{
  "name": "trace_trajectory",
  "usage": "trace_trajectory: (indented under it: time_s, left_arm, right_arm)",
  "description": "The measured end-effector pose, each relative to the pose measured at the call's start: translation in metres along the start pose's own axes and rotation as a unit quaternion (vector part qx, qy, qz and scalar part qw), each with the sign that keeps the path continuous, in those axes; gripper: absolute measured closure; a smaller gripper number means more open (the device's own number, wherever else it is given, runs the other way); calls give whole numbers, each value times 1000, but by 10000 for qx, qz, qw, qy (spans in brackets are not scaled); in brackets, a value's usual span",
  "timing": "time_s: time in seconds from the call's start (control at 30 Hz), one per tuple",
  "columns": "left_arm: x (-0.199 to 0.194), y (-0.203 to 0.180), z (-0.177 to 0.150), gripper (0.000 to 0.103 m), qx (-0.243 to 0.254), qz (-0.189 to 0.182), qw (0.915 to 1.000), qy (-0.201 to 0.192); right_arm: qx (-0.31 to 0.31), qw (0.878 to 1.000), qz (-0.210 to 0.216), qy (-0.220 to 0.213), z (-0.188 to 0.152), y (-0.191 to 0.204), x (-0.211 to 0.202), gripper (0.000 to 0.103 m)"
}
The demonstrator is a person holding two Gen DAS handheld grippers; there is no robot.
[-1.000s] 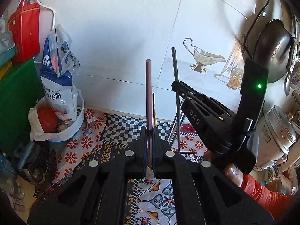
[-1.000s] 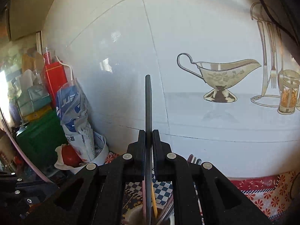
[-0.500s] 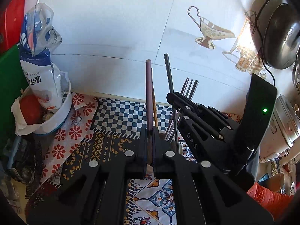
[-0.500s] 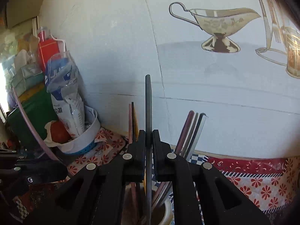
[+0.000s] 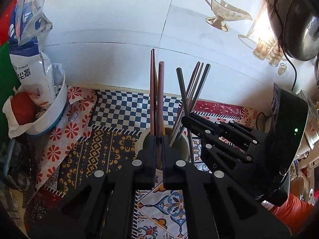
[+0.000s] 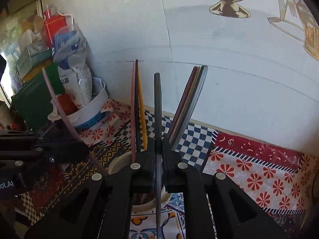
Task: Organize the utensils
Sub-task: 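Lower both sticks into the white cup beside the other sticks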
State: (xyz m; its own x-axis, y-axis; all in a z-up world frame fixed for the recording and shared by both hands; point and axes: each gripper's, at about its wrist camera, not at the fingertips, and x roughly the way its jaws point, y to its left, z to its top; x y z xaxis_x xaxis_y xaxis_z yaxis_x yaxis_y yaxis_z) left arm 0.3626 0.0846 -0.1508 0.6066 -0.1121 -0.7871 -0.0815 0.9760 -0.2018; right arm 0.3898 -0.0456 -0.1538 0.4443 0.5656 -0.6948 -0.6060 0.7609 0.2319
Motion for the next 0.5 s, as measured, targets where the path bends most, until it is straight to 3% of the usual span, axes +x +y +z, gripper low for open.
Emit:
trace_trajectory:
  time_s: [0.23,0.5]
  left_arm:
    - [-2,-2,0,100,3,-25,10000,10]
    - [-17,0,-1,100,-31,-54,9999,-101]
  right_arm:
    - [151,9999,11,20,-4,-7,-4,97]
    - [529,9930,38,-1055,37,-11,-41,97]
